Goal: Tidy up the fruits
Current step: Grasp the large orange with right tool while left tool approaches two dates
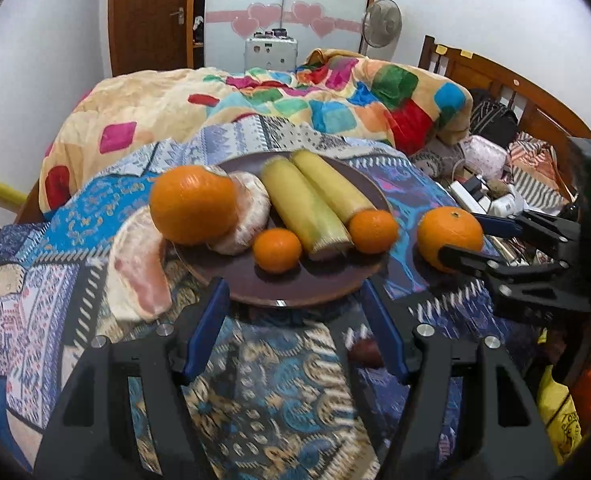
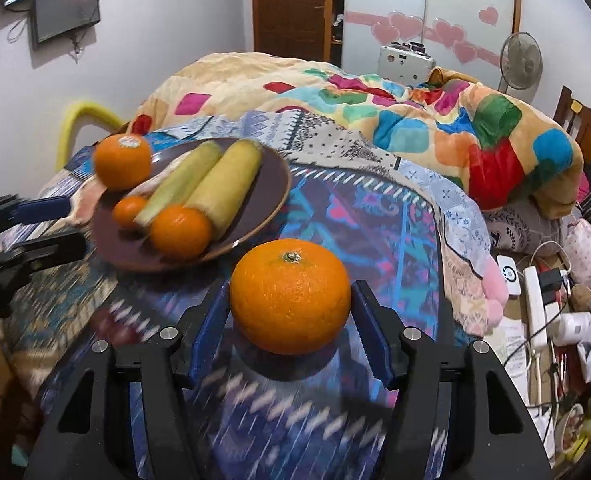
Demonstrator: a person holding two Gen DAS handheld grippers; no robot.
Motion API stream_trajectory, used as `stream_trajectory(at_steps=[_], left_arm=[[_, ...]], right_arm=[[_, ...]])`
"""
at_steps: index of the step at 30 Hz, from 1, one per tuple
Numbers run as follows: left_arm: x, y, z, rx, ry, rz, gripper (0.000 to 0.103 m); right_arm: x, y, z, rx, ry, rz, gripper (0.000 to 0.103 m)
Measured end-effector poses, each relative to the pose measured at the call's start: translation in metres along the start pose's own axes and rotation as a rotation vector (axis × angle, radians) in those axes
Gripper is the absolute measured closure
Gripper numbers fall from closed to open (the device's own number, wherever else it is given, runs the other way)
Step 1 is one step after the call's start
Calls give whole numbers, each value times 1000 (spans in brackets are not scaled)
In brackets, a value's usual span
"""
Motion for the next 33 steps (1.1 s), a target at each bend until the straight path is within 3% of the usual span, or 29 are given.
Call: stream_trajectory(at_steps=[5, 11, 18, 20, 27, 33], left_arm=[[4, -21, -11, 0, -10, 37, 35], [4, -37, -18, -2, -14, 68, 36], [-11, -46, -30, -33, -36, 120, 55], [-13, -46, -31, -38, -32, 112, 55], [-17, -41, -42, -70, -64, 102, 75], [-21, -38, -47, -97, -71, 92, 83]], right_arm=[[24, -24, 14, 14, 44, -2, 45], [35, -41, 25, 50, 30, -13, 42], [34, -45, 21, 17, 32, -33, 41], [33, -46, 21, 16, 41, -28, 41], [30, -47, 20, -1, 58, -33, 40], [31, -49, 21, 6, 54, -41, 42]])
Point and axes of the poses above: each gripper's, at about its wrist camera, not at the fingertips, and x roughly against the way its jaws point, z to its left, y to its top, the point moved 6 cm from there along -x, roughly the way its jaws point, and after that the axes turned 3 degrees about x, right-handed, at the moved point
